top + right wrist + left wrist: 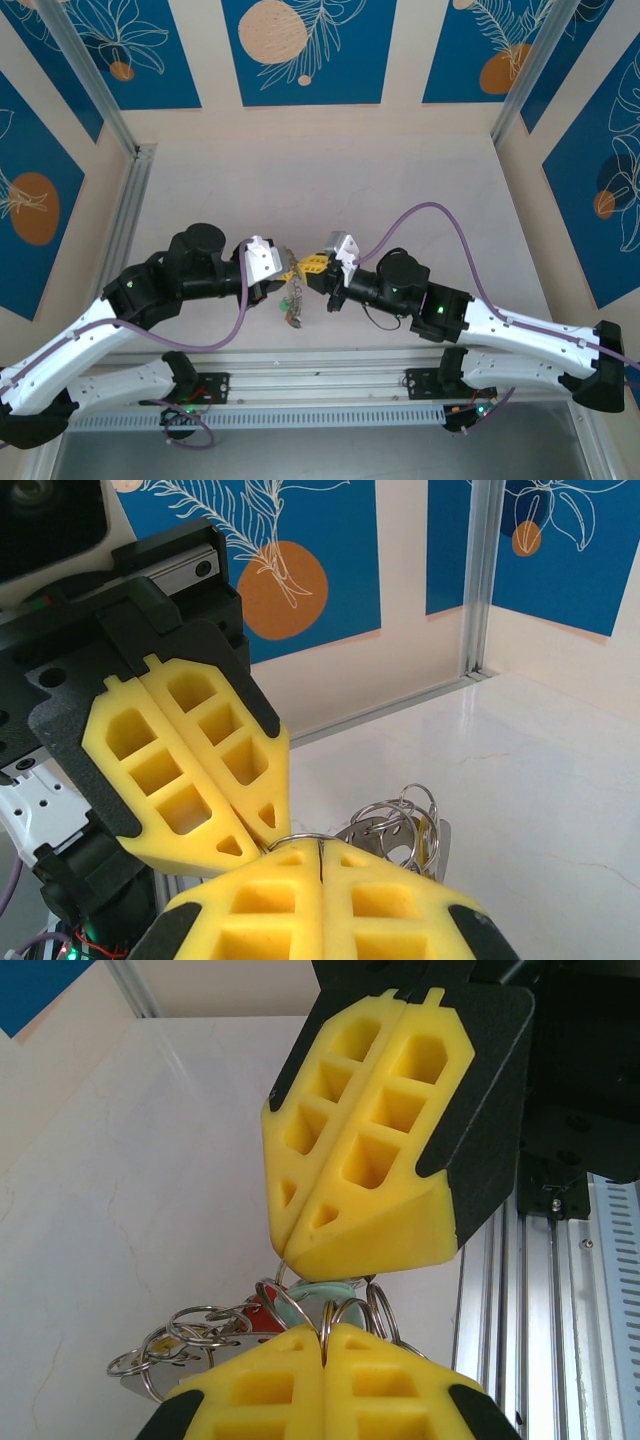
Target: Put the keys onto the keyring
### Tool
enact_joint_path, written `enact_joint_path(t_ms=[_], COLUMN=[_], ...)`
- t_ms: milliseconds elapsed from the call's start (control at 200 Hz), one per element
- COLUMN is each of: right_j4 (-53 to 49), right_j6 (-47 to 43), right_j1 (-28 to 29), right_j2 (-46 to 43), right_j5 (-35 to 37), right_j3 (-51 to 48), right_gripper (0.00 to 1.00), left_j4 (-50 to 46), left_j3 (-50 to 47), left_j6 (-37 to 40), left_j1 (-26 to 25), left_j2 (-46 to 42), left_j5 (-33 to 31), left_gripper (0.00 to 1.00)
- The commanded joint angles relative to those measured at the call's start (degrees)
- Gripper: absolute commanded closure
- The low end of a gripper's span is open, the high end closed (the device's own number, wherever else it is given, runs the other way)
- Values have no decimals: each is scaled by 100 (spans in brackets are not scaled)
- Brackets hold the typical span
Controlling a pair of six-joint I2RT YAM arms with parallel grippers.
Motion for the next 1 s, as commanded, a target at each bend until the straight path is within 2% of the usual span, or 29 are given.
enact_joint_path(t_ms=[0,430,675,810,995], right_j4=[191,-538,-792,-979,-1351], right_j6=[60,454,478,516,470], right_j1=[-95,-90,76,151,466], right_j2=[-64,36,121,2,-384], right_j5=[205,193,466,383,778], right_j3=[143,747,825,816,692], right_gripper=[100,100,100,100,100], left_j4=[177,89,76,118,159], left_j3=[49,106,96,70,13], left_j6=[129,155,129,96,94], left_j1=[-54,-67,-79,-80,-80], left_j2=[-29,-74,-152,-197,-262], left_j5=[317,389,393,180,68], left_gripper=[100,100,100,100,100])
